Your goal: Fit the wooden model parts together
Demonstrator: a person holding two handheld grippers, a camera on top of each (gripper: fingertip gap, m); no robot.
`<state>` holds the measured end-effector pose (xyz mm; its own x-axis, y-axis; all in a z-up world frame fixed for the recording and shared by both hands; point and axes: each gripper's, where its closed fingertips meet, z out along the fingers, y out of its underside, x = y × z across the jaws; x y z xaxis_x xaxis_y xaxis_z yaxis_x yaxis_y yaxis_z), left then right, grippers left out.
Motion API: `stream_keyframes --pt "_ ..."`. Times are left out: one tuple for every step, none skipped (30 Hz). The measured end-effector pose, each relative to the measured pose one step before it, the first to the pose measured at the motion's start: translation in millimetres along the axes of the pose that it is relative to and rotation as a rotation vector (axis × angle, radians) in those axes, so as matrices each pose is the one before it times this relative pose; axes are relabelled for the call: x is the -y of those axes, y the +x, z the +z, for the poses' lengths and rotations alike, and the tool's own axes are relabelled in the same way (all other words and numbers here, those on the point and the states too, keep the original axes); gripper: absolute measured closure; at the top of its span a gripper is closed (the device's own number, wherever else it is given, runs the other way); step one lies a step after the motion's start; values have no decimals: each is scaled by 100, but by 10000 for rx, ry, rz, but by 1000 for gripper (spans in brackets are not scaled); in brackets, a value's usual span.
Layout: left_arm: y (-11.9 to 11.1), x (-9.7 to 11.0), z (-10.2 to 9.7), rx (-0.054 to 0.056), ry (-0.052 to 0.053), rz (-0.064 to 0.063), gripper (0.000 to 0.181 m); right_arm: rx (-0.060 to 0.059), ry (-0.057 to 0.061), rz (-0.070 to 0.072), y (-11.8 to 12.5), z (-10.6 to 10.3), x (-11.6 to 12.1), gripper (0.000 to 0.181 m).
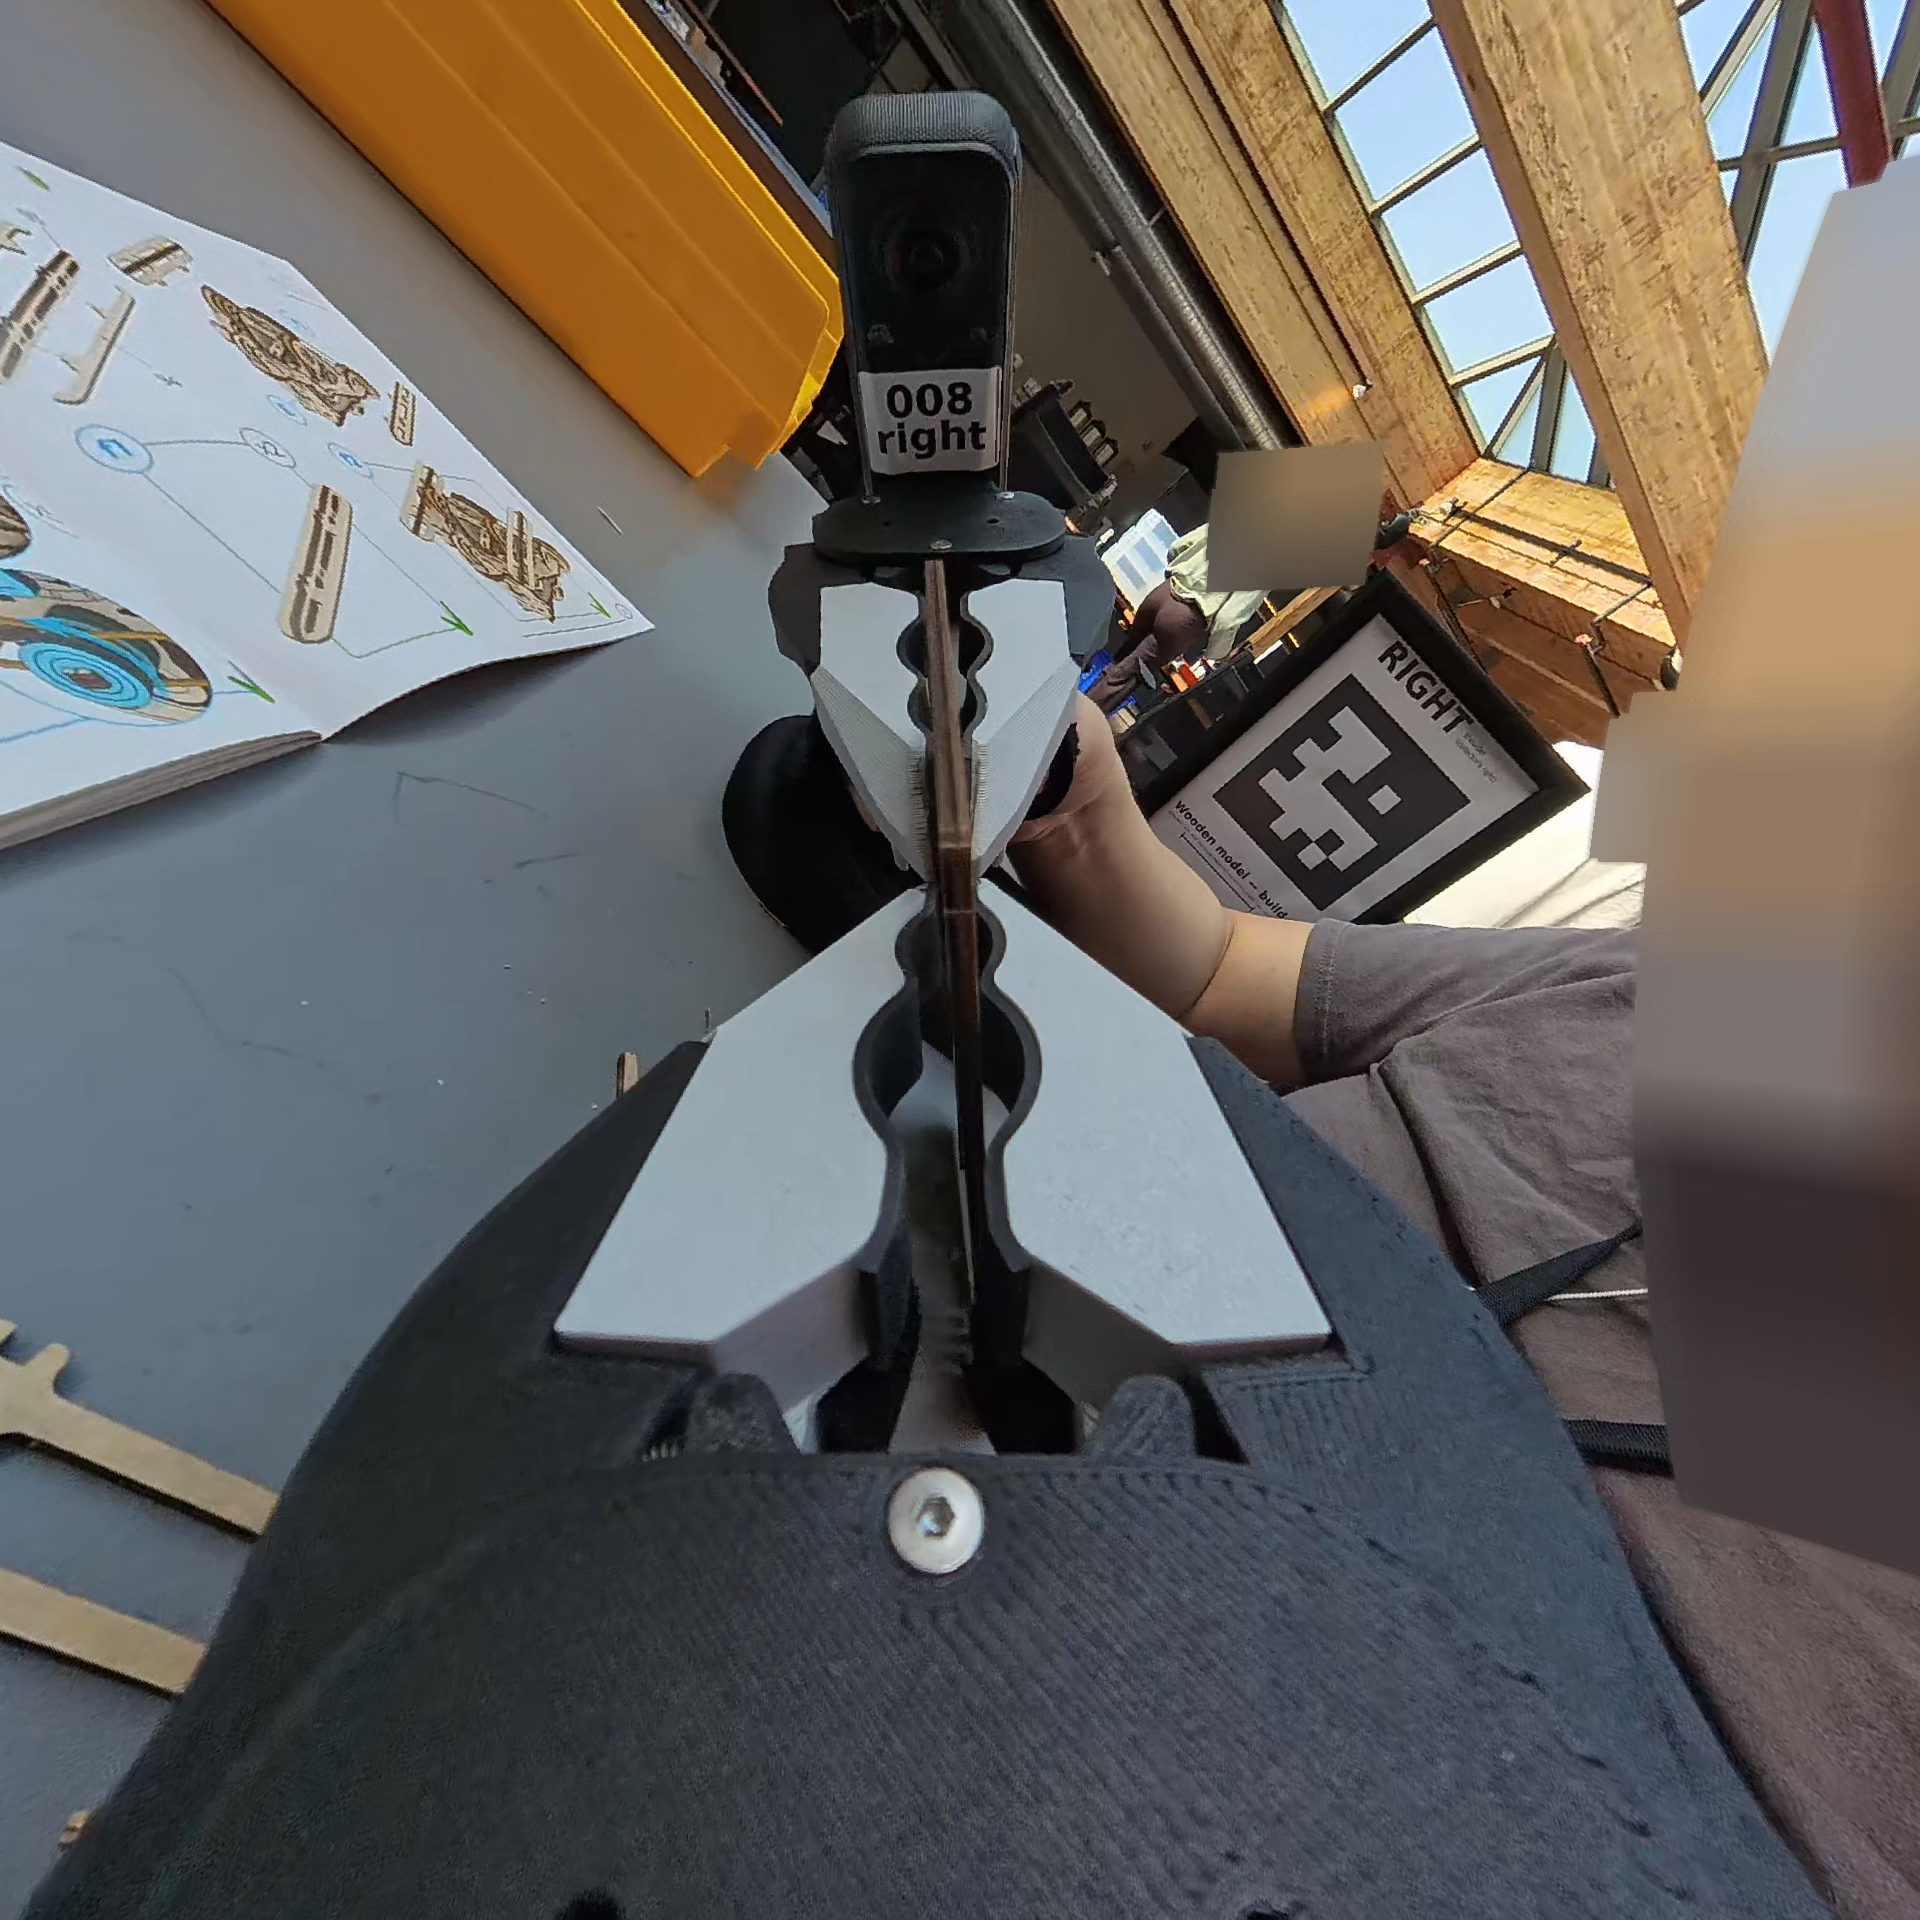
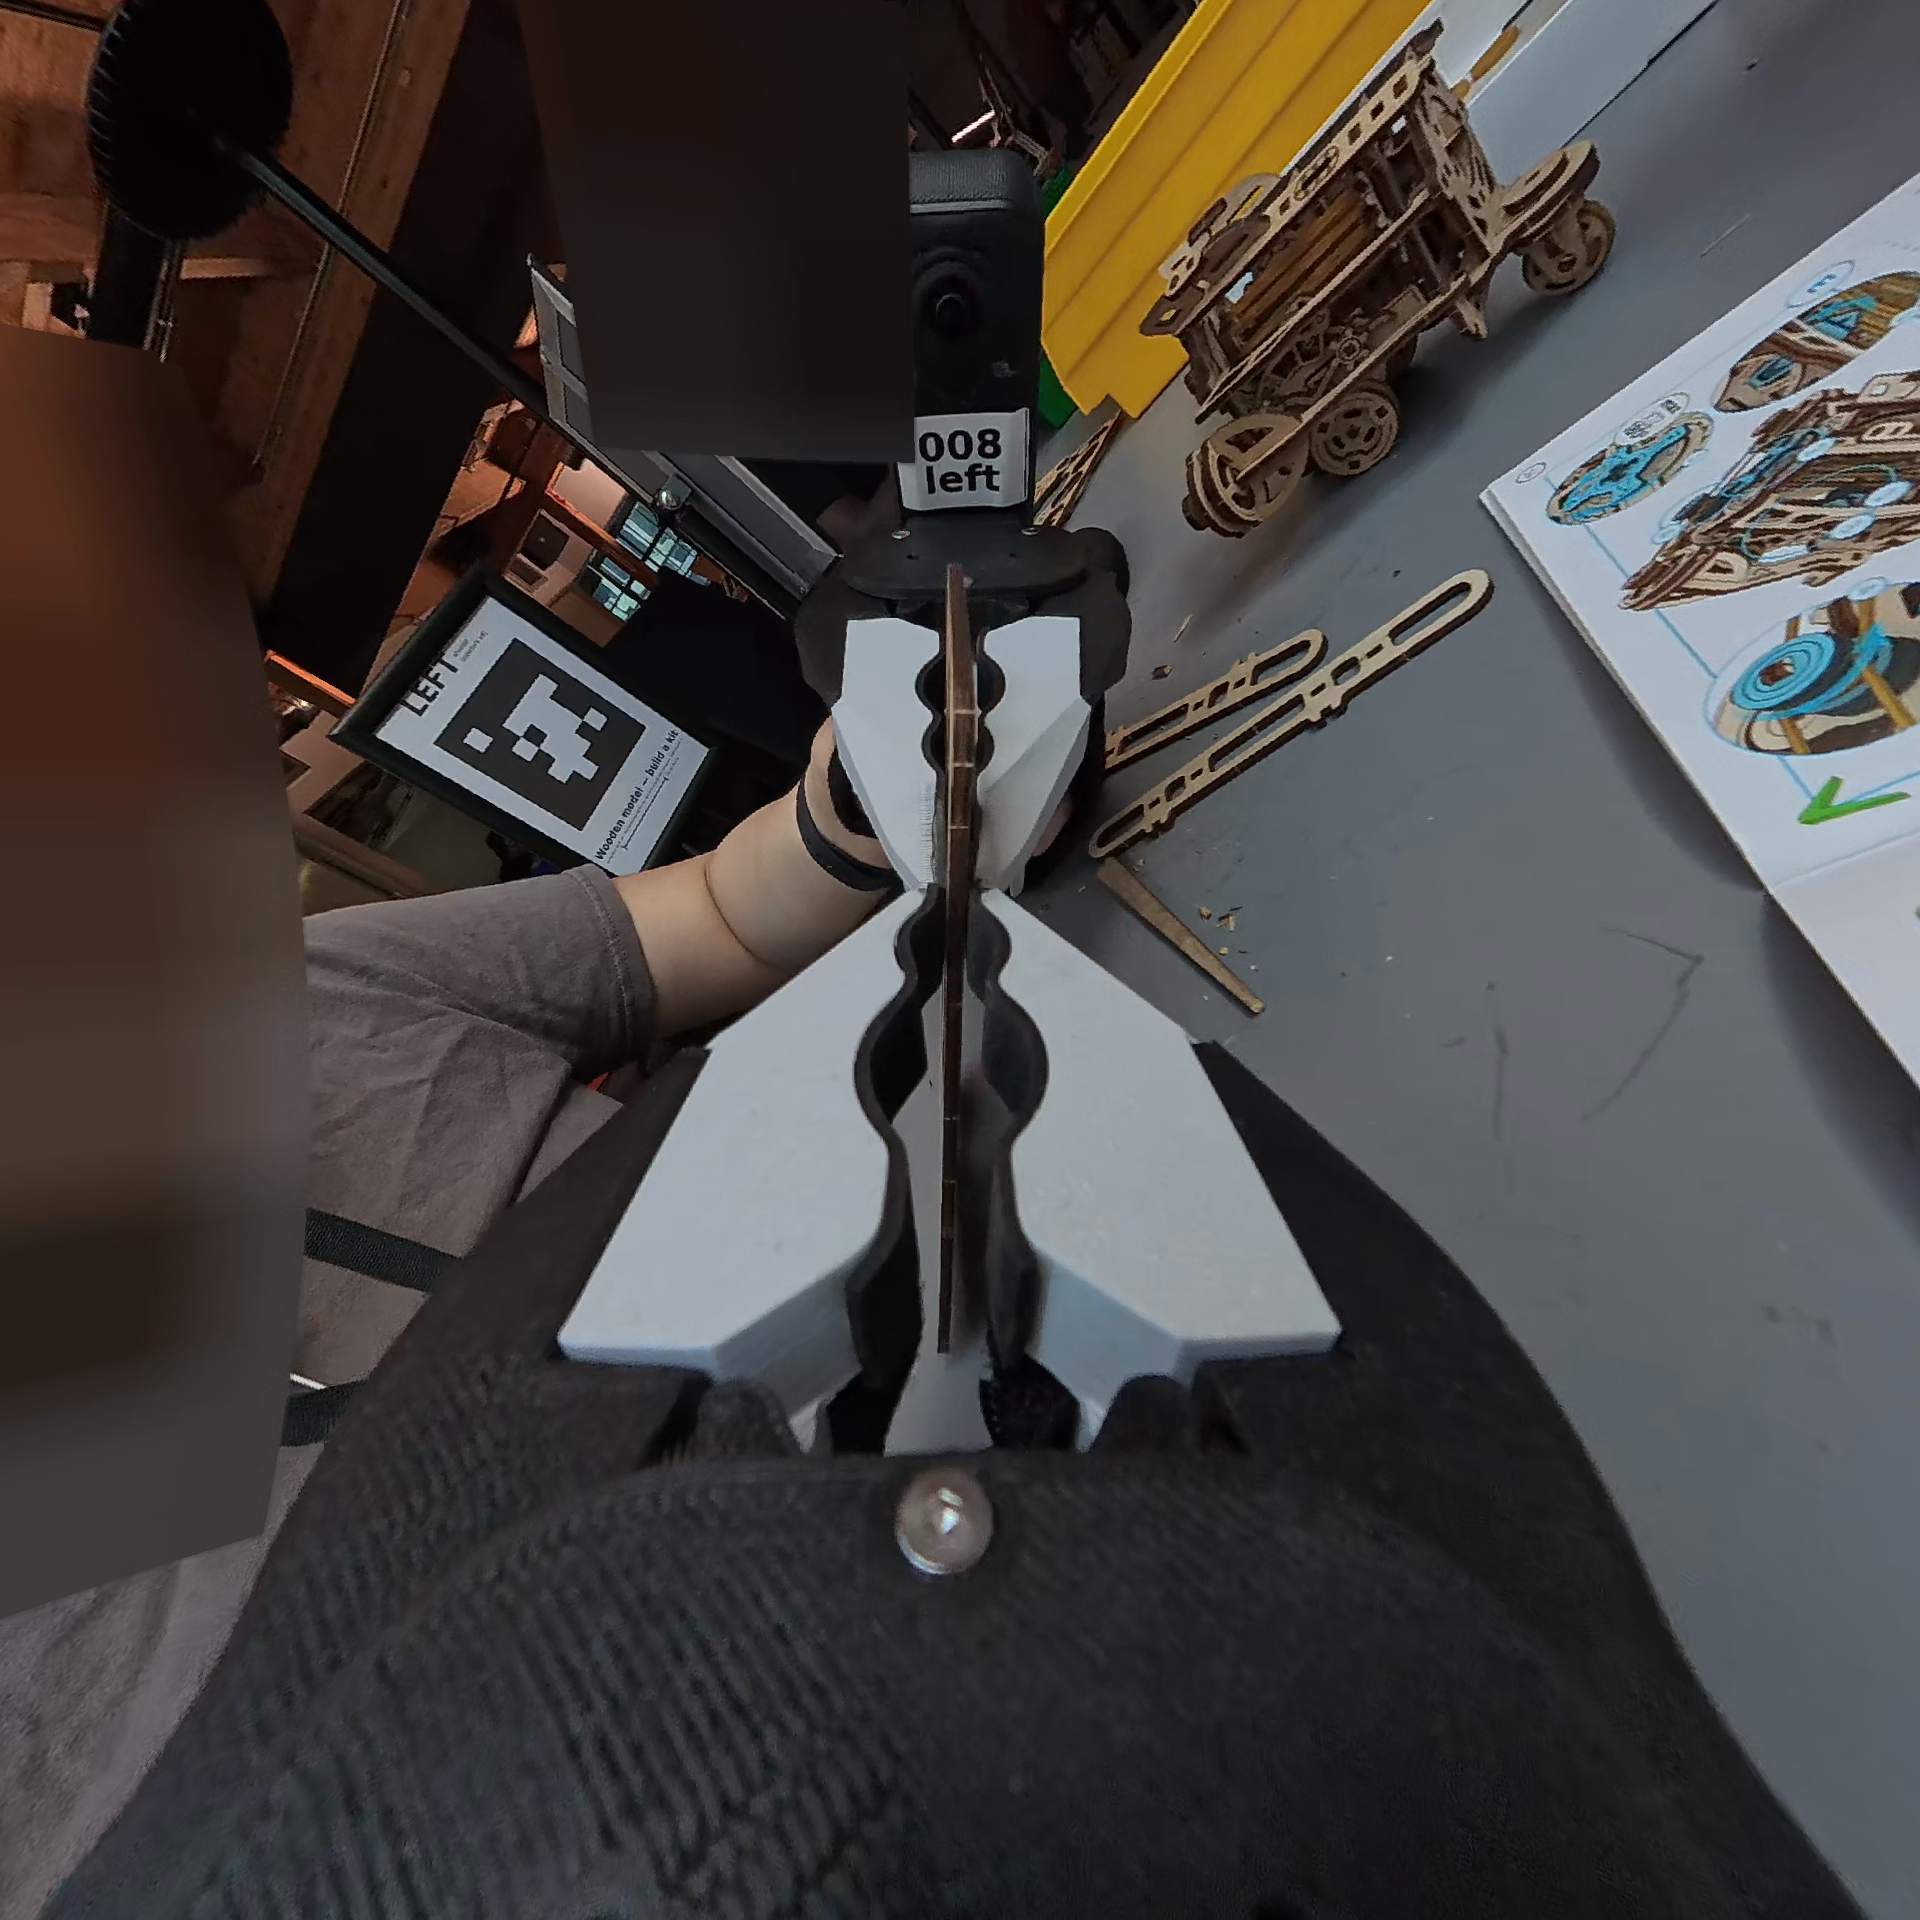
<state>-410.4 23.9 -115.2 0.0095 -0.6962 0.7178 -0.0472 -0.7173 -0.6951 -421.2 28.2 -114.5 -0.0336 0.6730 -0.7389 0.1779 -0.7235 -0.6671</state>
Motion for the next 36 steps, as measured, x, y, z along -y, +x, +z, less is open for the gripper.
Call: stream_keyframes --pt "33 31 50 -47 41 -35 181 1 -14 -64 -50 -29 -5 181" --pt "12 15 58 -59 38 -82 180 -42 -50 -83 20 17 -64 181" --pt "-21 49 12 -50 58 -64 181 -39 -41 -47 27 36 -69 181" --pt "-37 3 0 -35 14 -71 181 -20 44 -50 12 -18 58 181" --pt "49 -31 -13 -30 -32 10 181 -5 -34 -43 -4 19 -54 181" --pt "176 -25 -1 -34 -32 139 181 101 1 -3 -124 9 3 181" --pt "197 -11 4 -14 -55 171 181 179 24 21 -231 -15 22 181" --pt "244 -14 1 -49 -45 142 181 149 -7 13 -188 17 -33 181" --pt "351 18 10 -159 -3 68 181 200 -7 -5 -318 5 -8 181" --pt "345 33 -11 -201 3 -31 181 260 40 22 -394 17 40 181" --pt "278 45 -12 -206 22 -65 181 210 39 79 -260 50 21 181" --pt "228 59 -16 -190 48 -73 181 239 71 136 -264 40 60 181" --pt "163 26 -5 -140 34 -60 181 199 63 134 -179 27 51 181" --pt "86 12 28 -79 18 -30 181 128 9 62 -129 1 -1 181" --pt "82 12 23 -57 19 -5 181 43 7 13 -52 -18 1 181" --pt "139 52 29 -82 27 -17 181 77 25 9 -137 3 23 181" --pt "211 49 18 -121 36 -17 181 130 59 81 -190 16 49 180" --pt "163 48 8 -96 25 -18 181 178 56 93 -224 43 48 180" --pt "106 27 6 -51 15 2 181 108 33 60 -103 25 29 181" --pt "157 46 27 -96 34 8 181 113 18 31 -128 10 24 181" --pt "87 42 6 -74 35 -45 181 140 47 42 -180 31 57 181" --pt "-35 3 -14 -6 11 -35 181 -8 17 27 37 -10 20 181" --pt "-64 9 -19 20 15 -24 181 -53 -8 -22 52 -7 -10 181" --pt "-228 24 -24 136 22 -8 181 -109 20 -56 117 -35 55 181" --pt "-608 -75 -79 390 -45 37 181 -363 -12 -111 449 -97 39 181" --pt "-617 -152 -81 421 -115 90 181 -684 -144 -316 780 -100 -113 181" --pt "-408 -86 -50 322 -82 61 181 -500 -154 -381 417 -12 -139 181" --pt "-442 -58 -30 367 -62 61 181 -469 -91 -346 352 -13 -28 181" --pt "-300 -59 -21 296 -64 99 181 -545 -172 -369 437 11 -124 180" --pt "-56 78 -47 133 1 46 181 -279 -54 -225 101 23 31 180" --pt "-87 56 -55 121 -10 41 181 -106 73 -59 3 18 149 180" --pt "-186 -38 -42 176 -60 75 181 -134 -9 4 152 65 -24 180" --pt "-132 -44 -16 144 -39 54 180 -86 -9 62 155 45 -54 180" --pt "-117 -42 -14 94 -20 -20 180 -35 9 88 76 15 -16 180" --pt "-80 -46 -14 51 -27 -57 180 -113 -4 11 97 39 -29 180" --pt "-105 -43 -25 36 -34 -74 180 -120 -49 -88 55 33 -53 180"
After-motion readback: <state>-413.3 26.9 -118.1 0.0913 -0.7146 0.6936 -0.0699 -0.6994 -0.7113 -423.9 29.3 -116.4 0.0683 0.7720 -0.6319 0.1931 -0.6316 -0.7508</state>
